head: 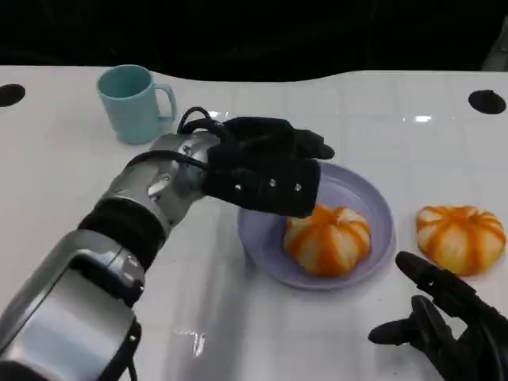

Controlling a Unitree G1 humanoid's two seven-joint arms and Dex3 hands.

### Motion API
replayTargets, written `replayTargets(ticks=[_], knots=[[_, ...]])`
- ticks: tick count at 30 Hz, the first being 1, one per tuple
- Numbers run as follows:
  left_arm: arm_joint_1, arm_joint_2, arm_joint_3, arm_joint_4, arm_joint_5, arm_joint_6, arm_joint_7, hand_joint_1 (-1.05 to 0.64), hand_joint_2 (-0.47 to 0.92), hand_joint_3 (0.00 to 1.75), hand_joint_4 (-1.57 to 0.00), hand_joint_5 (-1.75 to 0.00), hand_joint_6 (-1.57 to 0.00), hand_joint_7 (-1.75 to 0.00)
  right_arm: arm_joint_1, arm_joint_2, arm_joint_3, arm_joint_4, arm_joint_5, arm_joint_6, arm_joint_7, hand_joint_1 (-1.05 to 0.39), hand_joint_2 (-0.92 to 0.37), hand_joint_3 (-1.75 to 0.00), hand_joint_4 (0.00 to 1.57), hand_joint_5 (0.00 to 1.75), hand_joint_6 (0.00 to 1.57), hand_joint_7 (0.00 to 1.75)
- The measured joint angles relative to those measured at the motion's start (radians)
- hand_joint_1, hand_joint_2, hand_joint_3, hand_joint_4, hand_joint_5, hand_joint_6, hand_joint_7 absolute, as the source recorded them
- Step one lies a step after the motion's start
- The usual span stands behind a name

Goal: Grasp the bread from the table and place it into the plate.

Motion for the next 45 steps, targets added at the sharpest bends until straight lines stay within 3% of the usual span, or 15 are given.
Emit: replayTargets(ticks=[2, 4, 8, 12, 18, 19, 21, 26, 28, 30, 31, 32, 34, 41, 45], knots=[[0.008, 0.021, 0.03, -0.041, -0.038, -0.002, -0.026, -0.81, 0.92, 0.59, -0.34, -0.06, -0.38, -0.02, 0.0, 0.0, -0.002, 0.0, 0.0, 0.0, 0.0, -0.75, -0.92, -0.33, 0.81, 0.98, 1.02, 0.26], [0.032, 0.033, 0.063, -0.071, -0.088, -0.003, -0.041, -0.7, 0.92, 0.51, -0.48, -0.14, -0.46, -0.06, -0.002, 0.0, -0.001, 0.001, 0.0, 0.0, 0.001, -0.75, -0.92, -0.33, 0.81, 0.98, 1.02, 0.26], [0.221, 0.027, 0.225, -0.18, -0.319, -0.065, -0.063, -0.66, 0.92, 0.49, -0.56, -0.2, -0.5, -0.07, -0.002, 0.0, -0.006, 0.001, 0.002, 0.0, 0.001, -0.75, -0.92, -0.33, 0.81, 0.98, 1.02, 0.26], [0.295, 0.033, 0.249, -0.208, -0.346, -0.055, -0.064, -0.66, 0.92, 0.5, -0.57, -0.27, -0.52, -0.07, -0.006, 0.0, -0.005, 0.001, 0.004, 0.0, 0.001, -0.74, -0.92, -0.33, 0.81, 0.98, 1.02, 0.26], [0.482, -0.047, 0.407, -0.408, -0.7, 0.107, -0.205, -0.66, 0.92, 0.51, -0.57, -0.34, -0.53, -0.06, -0.006, -0.002, -0.007, 0.002, 0.004, 0.0, 0.003, -0.75, -0.92, -0.33, 0.81, 0.98, 1.02, 0.26], [0.499, -0.047, 0.41, -0.417, -0.702, 0.126, -0.208, -0.65, 0.92, 0.49, -0.59, -0.7, -0.67, -0.15, -0.006, -0.002, -0.007, 0.002, 0.004, 0.0, 0.003, -0.75, -0.92, -0.33, 0.81, 0.98, 1.02, 0.26], [0.564, -0.062, 0.454, -0.513, -0.827, 0.262, -0.223, -0.63, 0.92, 0.48, -0.58, -1.04, -0.76, -0.24, -0.007, -0.002, -0.006, 0.002, 0.004, 0.001, 0.005, -0.75, -0.92, -0.33, 0.81, 0.97, 1.02, 0.26], [0.757, -0.084, 0.554, -0.779, -1.106, 0.616, -0.22, -0.62, 0.92, 0.51, -0.61, -1.21, -0.79, -0.37, -0.004, -0.005, -0.008, 0.002, 0.004, 0.001, 0.004, -0.75, -0.92, -0.33, 0.81, 0.98, 1.02, 0.26], [0.792, -0.081, 0.564, -0.834, -1.124, 0.671, -0.205, -0.6, 0.92, 0.57, -0.53, -1.48, -0.7, -0.72, -0.006, -0.005, -0.005, 0.002, 0.003, 0.001, 0.005, -0.75, -0.92, -0.33, 0.81, 0.98, 1.02, 0.26], [0.837, -0.076, 0.57, -0.914, -1.135, 0.721, -0.187, -0.59, 0.92, 0.58, -0.51, -1.54, -0.65, -0.85, -0.004, -0.005, -0.006, 0.001, 0.004, 0.001, 0.004, -0.75, -0.92, -0.33, 0.81, 0.98, 1.02, 0.26], [0.854, -0.075, 0.573, -0.941, -1.137, 0.739, -0.182, -0.57, 0.92, 0.57, -0.49, -1.61, -0.57, -1.05, -0.004, -0.005, -0.007, 0.001, 0.004, 0.001, 0.004, -0.75, -0.92, -0.33, 0.8, 0.97, 1.01, 0.26], [0.871, -0.075, 0.576, -0.963, -1.143, 0.759, -0.171, -0.57, 0.92, 0.56, -0.48, -1.63, -0.53, -1.14, -0.003, -0.005, -0.007, 0.001, 0.005, 0.001, 0.005, -0.75, -0.92, -0.33, 0.8, 0.97, 1.01, 0.26], [0.901, -0.076, 0.582, -0.994, -1.159, 0.789, -0.154, -0.54, 0.92, 0.55, -0.5, -1.67, -0.52, -1.23, -0.003, -0.005, -0.007, 0.002, 0.005, 0.001, 0.006, -0.75, -0.92, -0.33, 0.8, 0.97, 1.01, 0.26], [1.007, -0.116, 0.589, -1.081, -1.17, 0.816, -0.072, -0.51, 0.92, 0.5, -0.53, -1.7, -0.54, -1.28, -0.003, -0.006, -0.006, 0.002, 0.004, 0.0, 0.01, -0.75, -0.92, -0.33, 0.81, 0.98, 1.02, 0.26], [1.074, -0.146, 0.59, -1.135, -1.179, 0.839, -0.016, -0.51, 0.92, 0.5, -0.55, -1.74, -0.5, -1.42, 0.0, -0.006, -0.005, -0.001, 0.004, 0.0, 0.009, -0.75, -0.92, -0.33, 0.8, 0.98, 1.02, 0.26]])
